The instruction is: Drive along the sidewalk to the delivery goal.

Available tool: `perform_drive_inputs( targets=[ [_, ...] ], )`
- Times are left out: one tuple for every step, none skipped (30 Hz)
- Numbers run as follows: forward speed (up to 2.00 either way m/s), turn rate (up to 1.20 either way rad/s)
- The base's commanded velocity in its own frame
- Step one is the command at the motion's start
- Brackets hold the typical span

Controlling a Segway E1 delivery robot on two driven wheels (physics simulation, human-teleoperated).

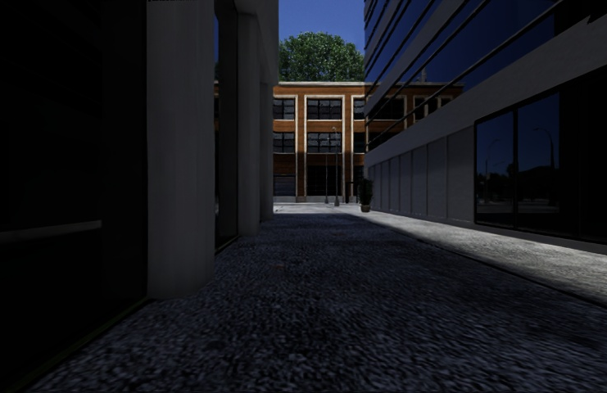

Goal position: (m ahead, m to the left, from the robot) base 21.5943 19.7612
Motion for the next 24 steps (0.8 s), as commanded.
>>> perform_drive_inputs(
  targets=[
    [2.00,0.00],
    [2.00,0.00],
    [2.00,0.00],
    [2.00,0.00],
    [2.00,0.00],
    [2.00,0.00],
    [2.00,0.00],
    [2.00,0.00],
    [2.00,0.00],
    [2.00,0.00],
    [2.00,0.00],
    [2.00,0.00],
    [2.00,0.00],
    [2.00,0.00],
    [2.00,0.00],
    [2.00,0.00],
    [2.00,0.00],
    [2.00,0.00],
    [2.00,0.00],
    [2.00,0.00],
    [2.00,0.00],
    [2.00,0.00],
    [2.00,0.00],
    [2.00,0.00]
  ],
)
